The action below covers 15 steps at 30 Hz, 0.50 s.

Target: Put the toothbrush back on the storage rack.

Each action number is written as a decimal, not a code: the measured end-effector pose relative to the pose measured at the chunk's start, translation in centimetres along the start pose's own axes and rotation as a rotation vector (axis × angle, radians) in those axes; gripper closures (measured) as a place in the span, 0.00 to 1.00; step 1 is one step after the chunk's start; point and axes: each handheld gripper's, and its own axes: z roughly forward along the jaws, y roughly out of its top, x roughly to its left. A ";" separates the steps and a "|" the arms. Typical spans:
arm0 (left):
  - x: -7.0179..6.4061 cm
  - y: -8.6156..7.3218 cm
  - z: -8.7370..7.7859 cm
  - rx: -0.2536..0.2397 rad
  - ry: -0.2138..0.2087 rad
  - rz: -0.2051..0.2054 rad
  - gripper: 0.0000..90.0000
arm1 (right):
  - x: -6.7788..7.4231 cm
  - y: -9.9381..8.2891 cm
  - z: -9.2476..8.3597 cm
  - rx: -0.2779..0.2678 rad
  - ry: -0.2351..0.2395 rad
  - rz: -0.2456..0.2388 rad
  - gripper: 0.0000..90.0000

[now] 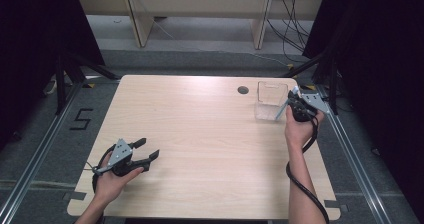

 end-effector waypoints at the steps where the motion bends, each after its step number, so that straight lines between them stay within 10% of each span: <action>1: 0.0 0.0 0.0 0.002 0.001 0.001 0.35 | 0.0 0.0 0.0 0.000 0.000 0.000 0.92; 12: -0.1 -0.1 0.1 -0.004 -0.006 -0.017 0.35 | 0.0 -0.5 0.0 0.007 -0.001 -0.001 0.89; 15: 0.0 -0.1 -0.1 0.005 0.001 0.000 0.35 | -0.2 -0.6 -0.1 0.029 -0.003 -0.010 0.75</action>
